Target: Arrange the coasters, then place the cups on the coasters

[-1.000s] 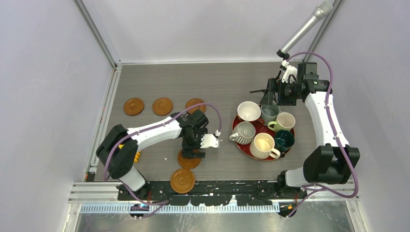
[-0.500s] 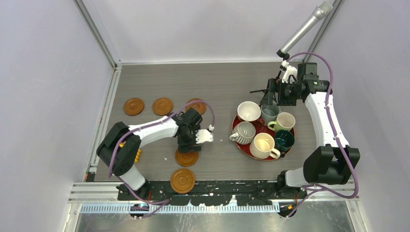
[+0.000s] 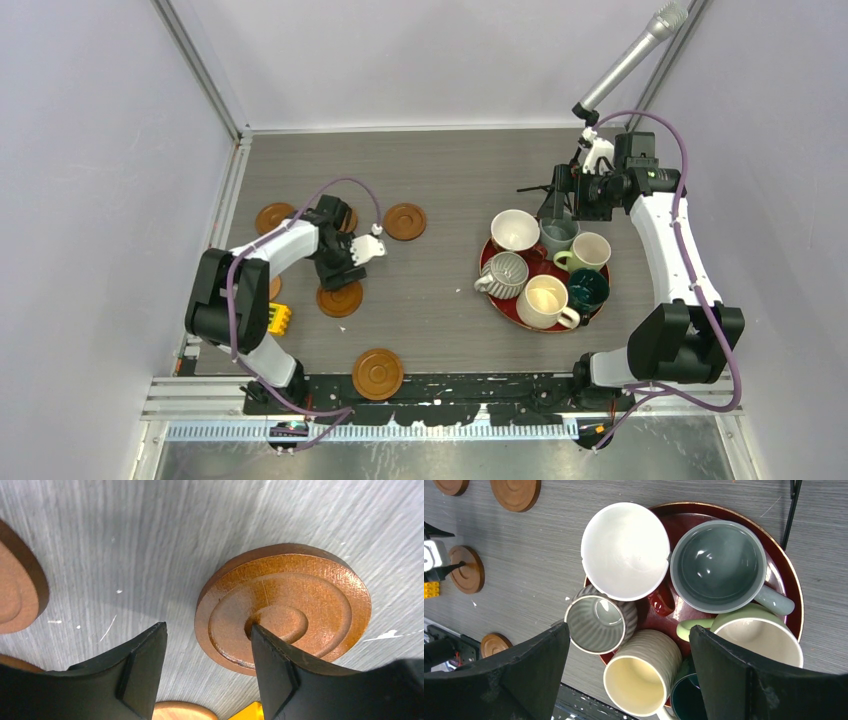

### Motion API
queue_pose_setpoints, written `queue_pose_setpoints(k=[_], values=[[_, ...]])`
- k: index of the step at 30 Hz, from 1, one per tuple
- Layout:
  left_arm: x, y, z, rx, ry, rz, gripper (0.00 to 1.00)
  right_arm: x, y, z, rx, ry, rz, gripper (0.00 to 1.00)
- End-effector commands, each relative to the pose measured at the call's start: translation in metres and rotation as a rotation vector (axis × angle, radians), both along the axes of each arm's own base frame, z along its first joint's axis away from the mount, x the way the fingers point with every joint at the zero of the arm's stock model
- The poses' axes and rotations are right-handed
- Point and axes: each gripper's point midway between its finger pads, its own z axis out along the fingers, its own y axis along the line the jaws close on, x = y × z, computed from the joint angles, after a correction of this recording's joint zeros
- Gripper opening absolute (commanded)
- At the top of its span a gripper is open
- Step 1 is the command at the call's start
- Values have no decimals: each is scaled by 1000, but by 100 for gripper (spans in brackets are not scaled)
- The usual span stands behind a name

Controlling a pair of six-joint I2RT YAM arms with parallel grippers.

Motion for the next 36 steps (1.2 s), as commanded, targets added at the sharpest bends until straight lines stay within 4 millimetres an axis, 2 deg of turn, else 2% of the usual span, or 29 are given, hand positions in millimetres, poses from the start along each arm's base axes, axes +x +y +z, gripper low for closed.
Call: queue_pose_setpoints(k=[1, 10, 15, 18, 21, 24, 28, 32, 36], values=[[23, 17, -2, 18, -40, 3, 64, 6, 1, 18, 3, -76, 3, 93], [45, 15, -2, -11, -60, 81, 64, 6, 2, 18, 3, -76, 4, 93], [47, 17, 0, -11, -61, 87, 64, 4, 0, 18, -8, -78, 6, 93], [42, 10, 15, -53, -52, 76, 71, 2, 0, 18, -9, -77, 7, 93], [32, -8, 48, -160, -39, 72, 79, 2, 0, 18, -12, -77, 6, 93], [4, -35, 78, -256, 0, 13, 87, 2, 1, 17, -6, -73, 8, 93], [-56, -66, 89, -293, 83, -159, 91, 4, 2, 17, 7, -67, 7, 93], [-107, -88, 80, -287, 125, -262, 91, 6, 3, 17, 14, -63, 3, 93], [-133, -103, 63, -248, 138, -297, 87, 5, 4, 17, 26, -57, -4, 93]])
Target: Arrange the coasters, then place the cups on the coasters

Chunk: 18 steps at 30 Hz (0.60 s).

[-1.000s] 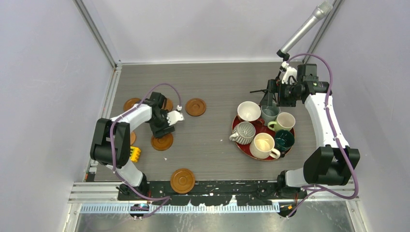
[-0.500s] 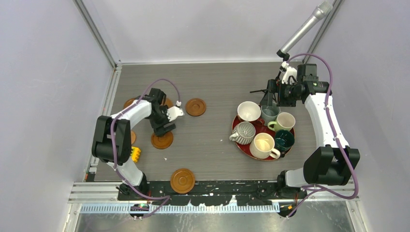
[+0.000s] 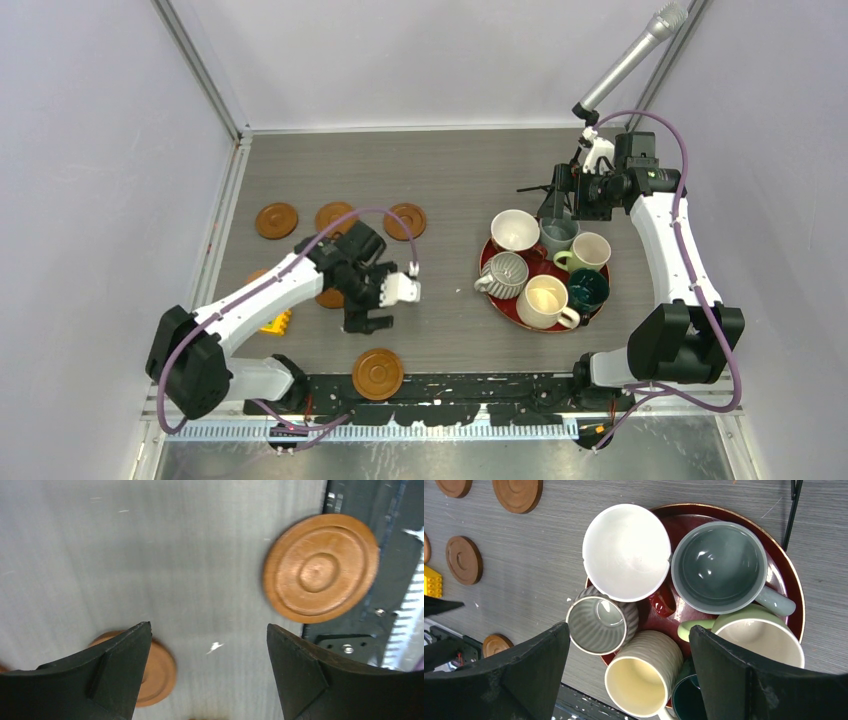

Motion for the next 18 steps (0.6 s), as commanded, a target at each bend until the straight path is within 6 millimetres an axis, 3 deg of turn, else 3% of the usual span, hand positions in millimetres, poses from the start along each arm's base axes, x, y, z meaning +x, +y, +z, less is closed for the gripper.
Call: queue_pose_setpoints(k=[1, 7, 11, 18], values=[[-40, -6, -20, 51, 93, 1, 85, 4, 4, 15, 21, -52, -2, 93], [-63, -14, -44, 96, 92, -46, 77, 1, 6, 11, 40, -29, -4, 93], [-51, -11, -59, 143, 35, -42, 74, 2, 7, 9, 42, -22, -5, 93], [-26, -37, -70, 126, 3, 25, 66, -1, 8, 6, 47, -15, -6, 92]])
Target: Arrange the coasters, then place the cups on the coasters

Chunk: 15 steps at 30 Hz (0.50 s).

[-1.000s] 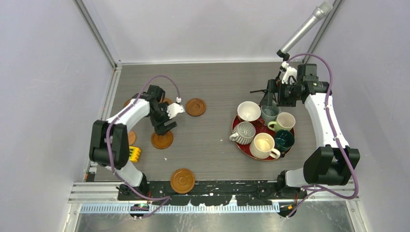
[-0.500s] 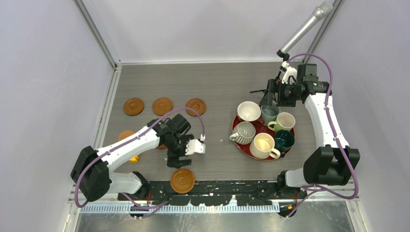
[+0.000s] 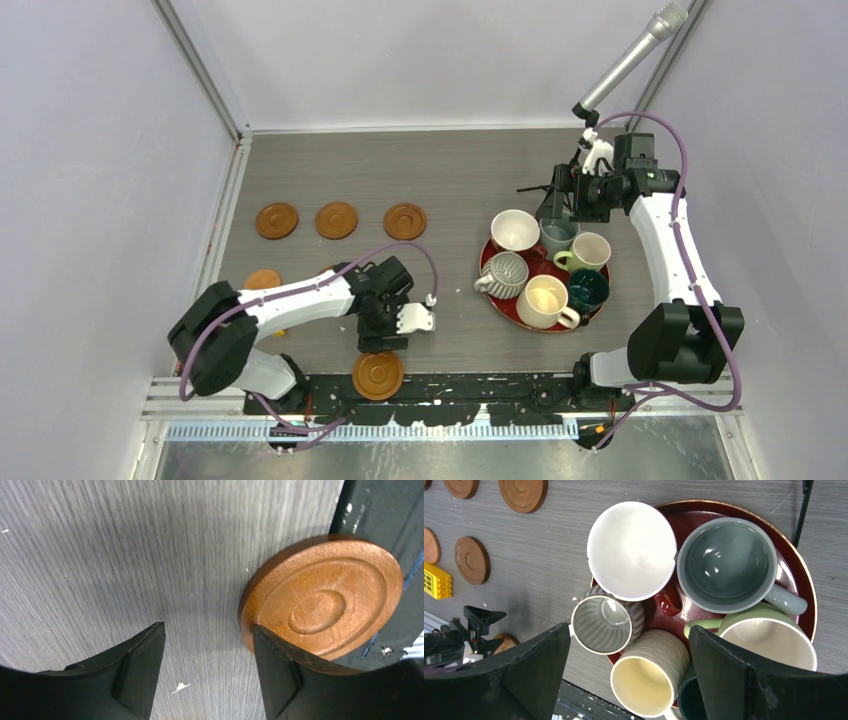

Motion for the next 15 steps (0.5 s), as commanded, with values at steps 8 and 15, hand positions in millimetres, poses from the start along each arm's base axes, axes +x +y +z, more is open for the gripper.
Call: queue_pose_setpoints(k=[8, 15], values=[[66, -40, -5, -26, -175, 84, 59, -1, -1, 10, -13, -51, 5, 92], [113, -52, 4, -46, -225, 182, 56, -3, -2, 9, -22, -56, 8, 92]])
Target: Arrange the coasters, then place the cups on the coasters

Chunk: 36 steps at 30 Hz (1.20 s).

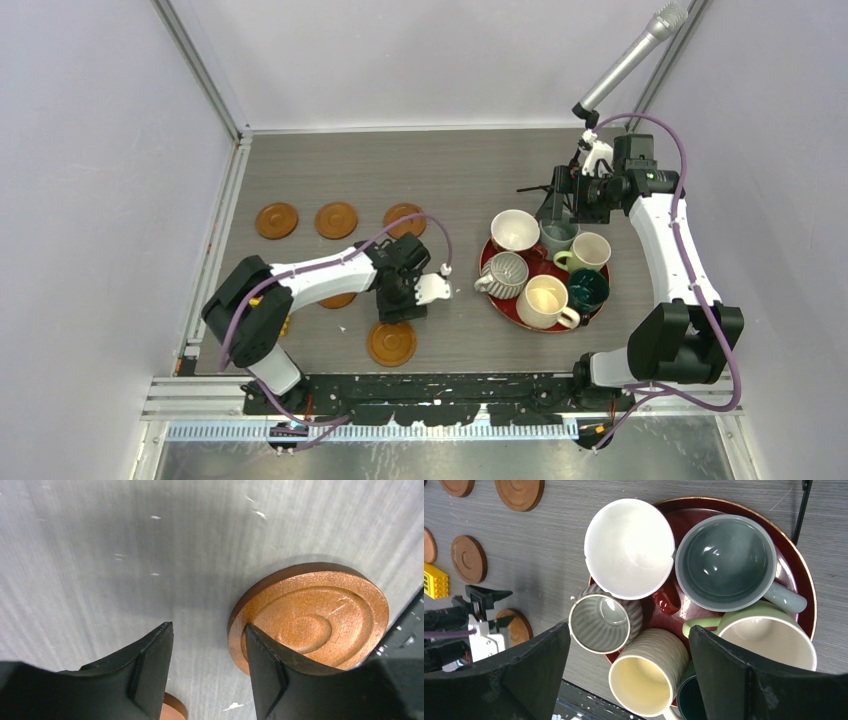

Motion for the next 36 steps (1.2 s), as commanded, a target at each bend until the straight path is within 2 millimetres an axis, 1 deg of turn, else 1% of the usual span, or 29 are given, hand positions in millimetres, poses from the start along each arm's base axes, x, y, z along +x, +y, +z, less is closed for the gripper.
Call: queue_pose_setpoints(k=[1, 5, 13, 24, 28, 32, 34, 36], values=[[57, -19, 8, -50, -150, 70, 56, -1, -1, 13, -18, -63, 7, 93], [76, -23, 7, -51, -161, 106, 56, 0, -2, 13, -21, -67, 9, 92], [106, -26, -4, -44, -158, 188, 55, 2, -4, 14, -25, -71, 4, 92], [147, -41, 3, -93, -179, 274, 54, 4, -5, 15, -24, -70, -1, 92], [155, -43, 5, -103, -177, 285, 54, 5, -5, 16, -25, -72, -3, 93], [155, -43, 10, -112, -180, 272, 54, 6, -5, 17, -25, -75, -2, 92], [155, -44, 18, -127, -183, 273, 55, 7, -5, 18, -26, -78, 0, 92], [153, -47, 30, -154, -173, 292, 57, 7, -5, 19, -25, -80, 2, 92]])
